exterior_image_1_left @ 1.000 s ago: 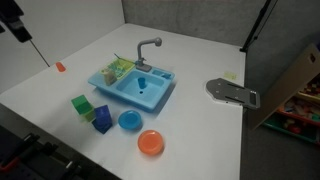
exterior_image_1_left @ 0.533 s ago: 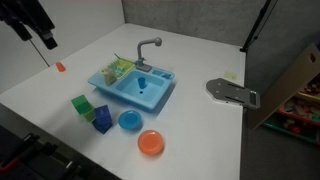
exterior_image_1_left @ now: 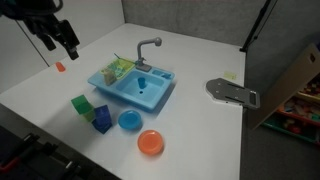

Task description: Put the white bottle on the orange plate

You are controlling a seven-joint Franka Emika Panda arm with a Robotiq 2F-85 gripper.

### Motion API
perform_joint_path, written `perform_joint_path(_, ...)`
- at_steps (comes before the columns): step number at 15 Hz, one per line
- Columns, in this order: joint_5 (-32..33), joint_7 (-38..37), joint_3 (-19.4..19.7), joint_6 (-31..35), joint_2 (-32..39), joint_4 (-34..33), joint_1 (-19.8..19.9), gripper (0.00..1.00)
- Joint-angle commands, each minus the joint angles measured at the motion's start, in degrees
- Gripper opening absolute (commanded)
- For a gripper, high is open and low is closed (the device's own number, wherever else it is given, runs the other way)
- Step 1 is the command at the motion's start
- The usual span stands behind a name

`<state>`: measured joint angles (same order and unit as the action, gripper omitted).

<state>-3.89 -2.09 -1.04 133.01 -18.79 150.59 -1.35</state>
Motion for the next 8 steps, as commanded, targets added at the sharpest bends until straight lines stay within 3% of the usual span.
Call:
perform_joint_path(1, -0.6, 0.9, 0.2, 1.9, 7.9, -5.3, -0.3, 1.0)
perform_joint_path(8, 0.2, -0.8, -0.5, 3.9, 19.7, -13.0, -0.3, 1.0)
